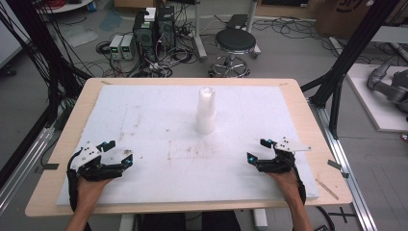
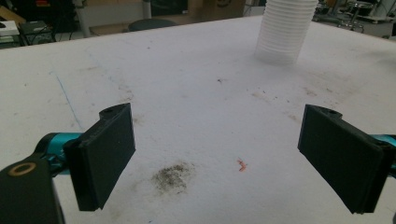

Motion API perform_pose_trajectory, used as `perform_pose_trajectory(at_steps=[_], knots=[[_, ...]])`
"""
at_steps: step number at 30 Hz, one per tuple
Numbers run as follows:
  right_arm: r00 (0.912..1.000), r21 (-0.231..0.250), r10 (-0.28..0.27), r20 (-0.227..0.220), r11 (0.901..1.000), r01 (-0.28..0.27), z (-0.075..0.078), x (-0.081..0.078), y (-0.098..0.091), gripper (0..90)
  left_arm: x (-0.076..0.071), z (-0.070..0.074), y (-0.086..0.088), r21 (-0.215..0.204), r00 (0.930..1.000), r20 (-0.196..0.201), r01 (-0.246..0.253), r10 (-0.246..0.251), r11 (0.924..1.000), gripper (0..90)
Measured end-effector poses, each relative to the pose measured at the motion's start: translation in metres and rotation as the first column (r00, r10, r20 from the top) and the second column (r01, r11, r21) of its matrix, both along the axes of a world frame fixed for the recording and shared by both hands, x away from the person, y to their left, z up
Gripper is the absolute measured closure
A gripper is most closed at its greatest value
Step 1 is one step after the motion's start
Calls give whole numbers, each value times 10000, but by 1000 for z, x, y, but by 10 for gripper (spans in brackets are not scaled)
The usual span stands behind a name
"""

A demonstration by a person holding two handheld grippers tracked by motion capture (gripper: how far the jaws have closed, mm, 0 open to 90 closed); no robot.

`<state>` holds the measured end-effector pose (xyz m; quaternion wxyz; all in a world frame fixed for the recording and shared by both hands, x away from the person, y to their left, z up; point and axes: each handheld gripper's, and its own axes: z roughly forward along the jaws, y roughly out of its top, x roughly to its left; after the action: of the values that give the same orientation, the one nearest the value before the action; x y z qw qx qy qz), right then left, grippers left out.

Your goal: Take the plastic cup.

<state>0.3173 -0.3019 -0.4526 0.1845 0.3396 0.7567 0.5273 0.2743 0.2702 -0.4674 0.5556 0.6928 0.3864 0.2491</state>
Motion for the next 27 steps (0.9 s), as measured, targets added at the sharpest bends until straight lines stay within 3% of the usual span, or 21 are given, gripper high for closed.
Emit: perform_pose_trajectory(at_steps=[4,11,21,27], knots=[[10000,62,35,28,10000,-35,0,0,-1,151,0,0,0,15,9999,-58,-88,88,10000,109],[9995,144,62,-300,9999,-58,0,3,-1,151,-1,0,-1,48,9999,84,-114,114,9999,109],[9997,-10,156,-183,9999,-156,0,2,0,151,0,0,-1,93,9999,-46,-152,153,9998,109],[9997,265,178,-190,9995,-173,5,3,-4,151,0,0,-1,84,9999,-48,-110,110,9999,109]])
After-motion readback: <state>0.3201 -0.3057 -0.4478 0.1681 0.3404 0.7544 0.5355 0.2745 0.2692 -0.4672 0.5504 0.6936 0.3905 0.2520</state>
